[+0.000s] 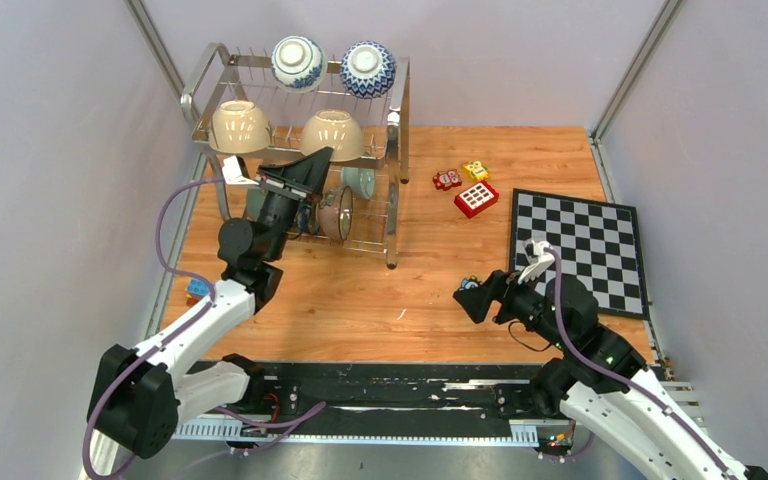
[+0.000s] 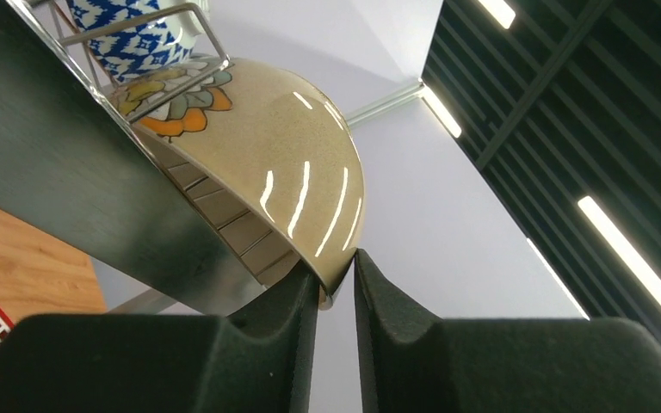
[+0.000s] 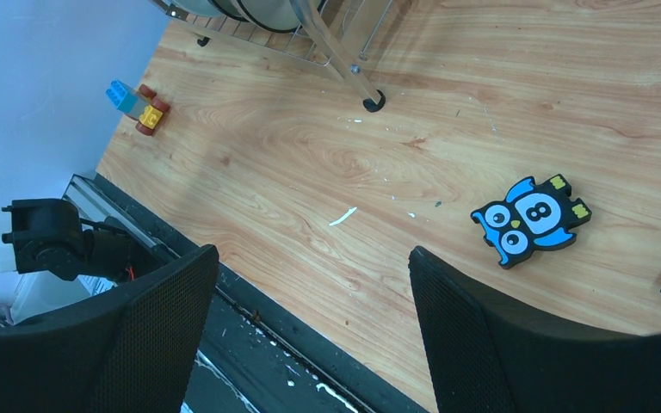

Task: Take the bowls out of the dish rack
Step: Pick up the bowl from the dish rack.

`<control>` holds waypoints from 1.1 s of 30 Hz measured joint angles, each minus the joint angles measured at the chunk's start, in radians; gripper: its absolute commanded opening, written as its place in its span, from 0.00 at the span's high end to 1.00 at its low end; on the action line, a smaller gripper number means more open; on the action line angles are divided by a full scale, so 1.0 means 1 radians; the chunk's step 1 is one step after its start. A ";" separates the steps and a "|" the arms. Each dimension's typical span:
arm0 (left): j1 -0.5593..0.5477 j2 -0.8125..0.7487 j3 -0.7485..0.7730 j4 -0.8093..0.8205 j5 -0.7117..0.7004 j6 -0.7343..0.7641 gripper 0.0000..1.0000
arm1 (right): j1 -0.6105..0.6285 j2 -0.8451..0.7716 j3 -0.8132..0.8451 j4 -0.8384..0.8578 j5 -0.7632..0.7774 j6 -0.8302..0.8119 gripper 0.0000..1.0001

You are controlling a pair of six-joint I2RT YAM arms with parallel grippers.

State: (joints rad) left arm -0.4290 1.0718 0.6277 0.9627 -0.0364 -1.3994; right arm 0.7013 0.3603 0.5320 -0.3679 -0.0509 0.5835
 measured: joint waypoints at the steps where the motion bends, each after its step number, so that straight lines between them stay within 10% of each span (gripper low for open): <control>1: 0.000 0.002 0.000 0.005 0.001 0.000 0.85 | 0.000 -0.003 0.000 0.000 0.000 0.000 0.15; 6: -0.007 0.020 0.000 0.043 0.009 -0.004 1.00 | 0.000 -0.011 0.000 -0.005 0.003 -0.001 0.15; 33: -0.006 0.144 0.032 0.266 0.004 0.059 1.00 | 0.000 -0.103 -0.006 -0.084 0.021 -0.004 0.15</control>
State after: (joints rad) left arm -0.4355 1.2156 0.6594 1.2285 -0.0322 -1.3407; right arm 0.7013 0.2577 0.5259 -0.4515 -0.0303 0.5797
